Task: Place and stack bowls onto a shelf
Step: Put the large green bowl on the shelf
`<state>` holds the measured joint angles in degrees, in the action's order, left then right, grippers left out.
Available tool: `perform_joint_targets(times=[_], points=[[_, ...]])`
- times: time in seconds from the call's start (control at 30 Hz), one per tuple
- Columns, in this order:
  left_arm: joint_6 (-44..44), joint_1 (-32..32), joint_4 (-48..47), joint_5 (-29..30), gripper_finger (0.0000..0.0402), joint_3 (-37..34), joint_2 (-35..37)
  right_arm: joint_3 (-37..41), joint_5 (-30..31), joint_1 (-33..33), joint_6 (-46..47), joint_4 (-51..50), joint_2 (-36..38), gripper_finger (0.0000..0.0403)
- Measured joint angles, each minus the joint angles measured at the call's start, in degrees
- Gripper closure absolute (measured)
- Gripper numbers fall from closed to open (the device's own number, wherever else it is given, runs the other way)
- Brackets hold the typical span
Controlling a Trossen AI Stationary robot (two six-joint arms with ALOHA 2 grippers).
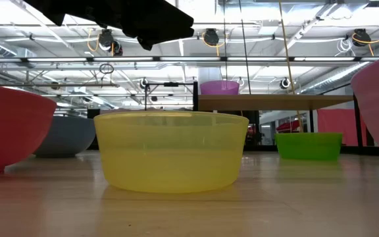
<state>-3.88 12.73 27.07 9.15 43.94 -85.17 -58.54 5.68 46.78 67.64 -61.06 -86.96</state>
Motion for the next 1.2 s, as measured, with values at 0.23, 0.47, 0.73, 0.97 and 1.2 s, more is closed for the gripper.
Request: perform_joint_targets(times=[0.23, 0.47, 0.73, 0.97, 1.2], points=[[0.0, 0.0, 0.0, 0.0, 0.0229, 0.0, 0.0, -1.2, -3.1, -4.1, 0.5, 0.4, 2.0, 0.0396], [0.2, 0.0, -0.2, -0.1, 0.0229, 0.0, 0.0, -9.9, -4.1, -8.9, -1.9, -7.6, 2.3, 0.0400], [0.3, 0.1, -0.8, -0.2, 0.0229, 0.0, 0.0, -22.6, 0.6, -12.5, -4.4, -20.3, 2.3, 0.0402], [0.5, 0.1, -0.5, -0.3, 0.0229, 0.0, 0.0, -28.2, 4.6, -18.1, -7.6, -29.1, 2.3, 0.0402], [1.3, 0.1, -0.6, -0.3, 0.0229, 0.0, 0.0, -32.3, 5.4, -26.3, -18.2, -29.0, 2.3, 0.0402]])
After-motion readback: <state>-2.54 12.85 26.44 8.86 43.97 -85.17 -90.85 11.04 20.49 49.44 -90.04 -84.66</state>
